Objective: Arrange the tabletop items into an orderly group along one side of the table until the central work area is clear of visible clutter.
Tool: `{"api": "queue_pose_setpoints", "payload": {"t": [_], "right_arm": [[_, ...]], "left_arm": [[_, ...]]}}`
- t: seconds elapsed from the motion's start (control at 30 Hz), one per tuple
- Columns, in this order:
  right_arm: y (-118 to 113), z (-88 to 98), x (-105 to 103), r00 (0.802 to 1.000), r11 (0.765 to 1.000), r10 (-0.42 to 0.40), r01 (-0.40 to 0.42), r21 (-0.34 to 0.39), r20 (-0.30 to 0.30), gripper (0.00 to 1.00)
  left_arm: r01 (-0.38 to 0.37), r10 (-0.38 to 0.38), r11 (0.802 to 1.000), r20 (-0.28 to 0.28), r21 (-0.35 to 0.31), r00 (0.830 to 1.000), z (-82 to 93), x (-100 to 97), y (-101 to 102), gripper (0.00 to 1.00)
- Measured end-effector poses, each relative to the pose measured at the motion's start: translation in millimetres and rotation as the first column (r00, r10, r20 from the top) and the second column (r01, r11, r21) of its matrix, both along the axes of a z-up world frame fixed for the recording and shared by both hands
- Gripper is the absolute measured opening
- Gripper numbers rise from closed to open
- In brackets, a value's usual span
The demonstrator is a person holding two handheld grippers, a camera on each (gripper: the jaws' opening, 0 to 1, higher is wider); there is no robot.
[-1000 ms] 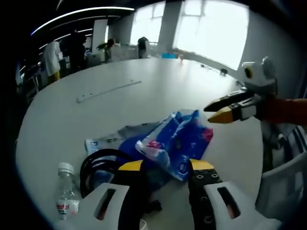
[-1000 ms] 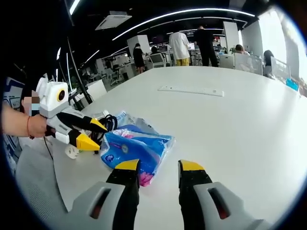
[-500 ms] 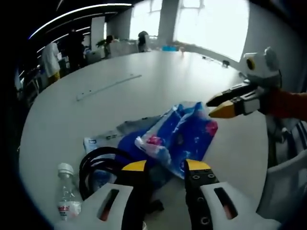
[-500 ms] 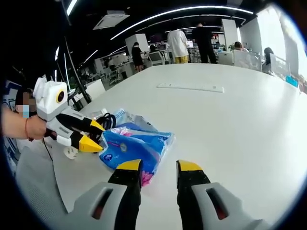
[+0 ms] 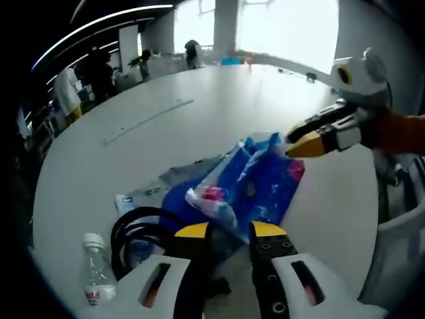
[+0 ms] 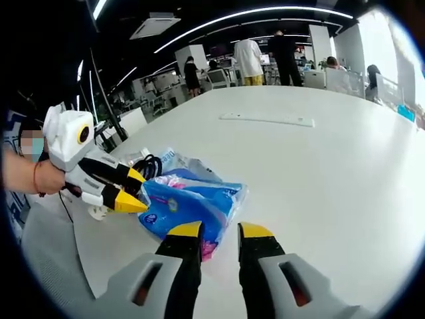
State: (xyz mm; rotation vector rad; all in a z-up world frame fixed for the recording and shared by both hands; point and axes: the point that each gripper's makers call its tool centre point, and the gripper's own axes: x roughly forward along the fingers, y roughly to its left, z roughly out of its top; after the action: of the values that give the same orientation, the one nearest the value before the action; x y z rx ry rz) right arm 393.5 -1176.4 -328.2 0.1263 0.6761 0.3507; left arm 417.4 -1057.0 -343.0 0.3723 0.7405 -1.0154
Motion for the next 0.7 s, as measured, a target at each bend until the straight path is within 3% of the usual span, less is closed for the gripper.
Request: {"api": "queue_pose_setpoints", "payload": {"t": [0.7], "right_arm": [[0.4, -4.8, -3.7, 1.000, 1.000, 0.007, -0.007, -0.005, -0.011, 0.07]], "left_arm": [[0.027, -0.027, 0.999, 0.006, 0.026, 1.000, -1.8, -3.0, -1.2, 0.04]]}}
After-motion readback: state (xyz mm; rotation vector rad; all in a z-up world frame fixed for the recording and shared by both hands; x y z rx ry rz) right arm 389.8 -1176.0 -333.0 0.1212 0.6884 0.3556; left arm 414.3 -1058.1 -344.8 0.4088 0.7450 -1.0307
